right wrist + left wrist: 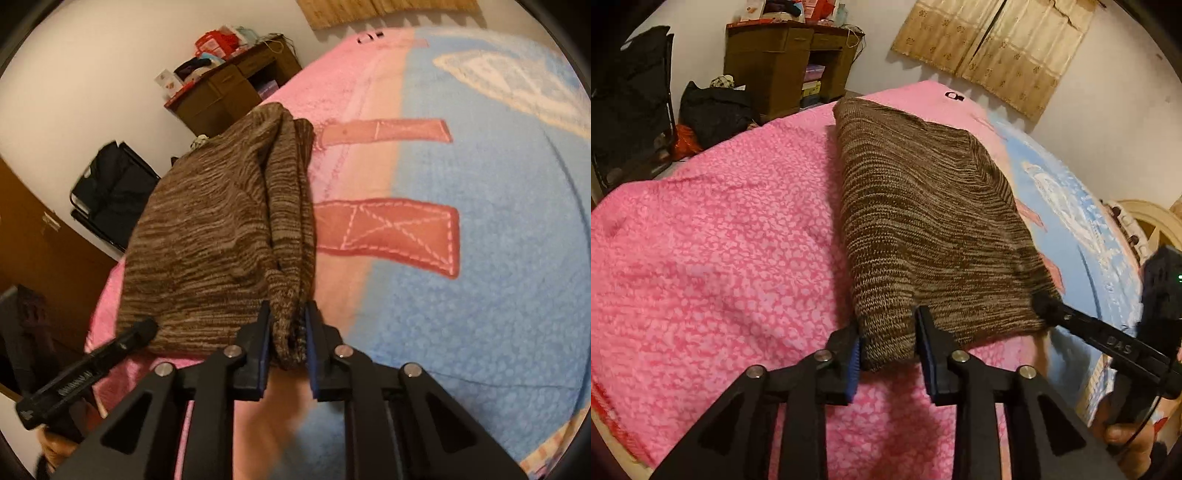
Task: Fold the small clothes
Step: 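Open both grippers and pull them back from the folded sweater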
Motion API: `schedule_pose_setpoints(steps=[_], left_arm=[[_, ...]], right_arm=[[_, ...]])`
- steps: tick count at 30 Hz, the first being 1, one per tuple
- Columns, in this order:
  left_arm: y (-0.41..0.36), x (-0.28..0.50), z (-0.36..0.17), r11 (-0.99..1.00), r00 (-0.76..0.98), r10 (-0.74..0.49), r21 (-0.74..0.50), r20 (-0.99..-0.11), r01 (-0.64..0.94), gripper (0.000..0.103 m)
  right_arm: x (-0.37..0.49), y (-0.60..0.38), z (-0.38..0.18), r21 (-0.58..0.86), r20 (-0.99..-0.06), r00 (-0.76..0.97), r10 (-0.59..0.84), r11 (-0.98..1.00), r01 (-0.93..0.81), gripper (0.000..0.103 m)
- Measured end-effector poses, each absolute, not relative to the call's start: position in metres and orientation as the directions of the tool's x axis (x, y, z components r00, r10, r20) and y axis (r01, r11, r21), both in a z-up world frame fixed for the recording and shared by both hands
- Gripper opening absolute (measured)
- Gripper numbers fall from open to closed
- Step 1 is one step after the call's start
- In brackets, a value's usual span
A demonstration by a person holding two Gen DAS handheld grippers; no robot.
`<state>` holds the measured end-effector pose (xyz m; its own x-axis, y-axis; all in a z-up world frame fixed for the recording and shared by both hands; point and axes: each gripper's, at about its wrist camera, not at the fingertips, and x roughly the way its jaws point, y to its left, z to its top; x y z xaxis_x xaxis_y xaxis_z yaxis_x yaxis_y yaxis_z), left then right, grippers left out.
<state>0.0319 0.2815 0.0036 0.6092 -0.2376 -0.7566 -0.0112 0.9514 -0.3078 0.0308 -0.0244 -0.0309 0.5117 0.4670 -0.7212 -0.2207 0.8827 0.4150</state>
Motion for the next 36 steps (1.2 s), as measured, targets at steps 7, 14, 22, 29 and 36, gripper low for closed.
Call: schedule_pose_setpoints(steps=[7, 14, 22, 29, 36], left_arm=[[0.269, 0.002, 0.035, 0.997, 0.713, 0.056, 0.002, -0.699, -0.077, 0.065], [0.257, -0.002, 0.035, 0.995, 0.683, 0.092, 0.043, -0.725, -0.089, 0.068], [0.238, -0.032, 0.052, 0.997, 0.711, 0.082, 0.055, -0.699, -0.061, 0.068], [0.221, -0.047, 0.057, 0.987, 0.701, 0.151, 0.141, -0.697, -0.073, 0.068], [0.216, -0.065, 0.083, 0.996, 0.741, 0.086, 0.082, -0.666, -0.042, 0.068]], right_arm=[[-0.015, -0.033, 0.008, 0.301, -0.653, 0.671, 0.352, 0.933, -0.197, 0.067], [-0.038, -0.022, 0.035, 0.244, -0.598, 0.757, 0.262, 0.960, -0.139, 0.093], [-0.063, -0.012, 0.045, 0.226, -0.585, 0.774, 0.241, 0.965, -0.129, 0.100], [-0.081, -0.004, 0.068, 0.161, -0.552, 0.816, 0.172, 0.982, -0.098, 0.103], [-0.100, 0.001, 0.084, 0.081, -0.508, 0.852, 0.126, 0.992, -0.098, 0.103]])
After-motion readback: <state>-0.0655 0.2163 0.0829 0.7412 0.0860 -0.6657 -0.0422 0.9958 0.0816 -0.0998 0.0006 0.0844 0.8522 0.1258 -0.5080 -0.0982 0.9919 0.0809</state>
